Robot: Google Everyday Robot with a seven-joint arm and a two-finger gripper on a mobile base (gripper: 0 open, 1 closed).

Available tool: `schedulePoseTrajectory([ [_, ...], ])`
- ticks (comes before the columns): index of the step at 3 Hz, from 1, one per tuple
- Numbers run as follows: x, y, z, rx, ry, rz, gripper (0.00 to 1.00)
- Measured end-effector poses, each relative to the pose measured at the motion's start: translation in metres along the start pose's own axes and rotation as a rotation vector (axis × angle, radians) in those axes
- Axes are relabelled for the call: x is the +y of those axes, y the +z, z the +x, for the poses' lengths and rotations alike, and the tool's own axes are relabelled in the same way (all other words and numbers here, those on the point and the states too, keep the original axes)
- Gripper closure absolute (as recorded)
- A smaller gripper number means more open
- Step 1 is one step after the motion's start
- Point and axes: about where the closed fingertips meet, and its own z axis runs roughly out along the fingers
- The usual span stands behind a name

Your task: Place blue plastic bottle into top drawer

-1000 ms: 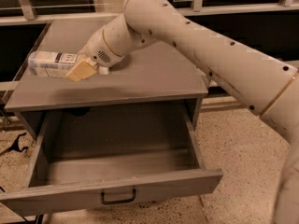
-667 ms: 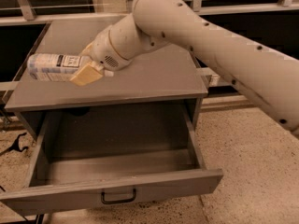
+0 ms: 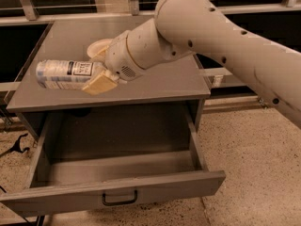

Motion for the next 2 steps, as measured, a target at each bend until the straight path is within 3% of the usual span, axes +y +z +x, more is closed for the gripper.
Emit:
schedulePoseTrajectory([
  [2, 0.037, -0.008, 0.021, 0.001, 0.061, -0.027, 1.00],
])
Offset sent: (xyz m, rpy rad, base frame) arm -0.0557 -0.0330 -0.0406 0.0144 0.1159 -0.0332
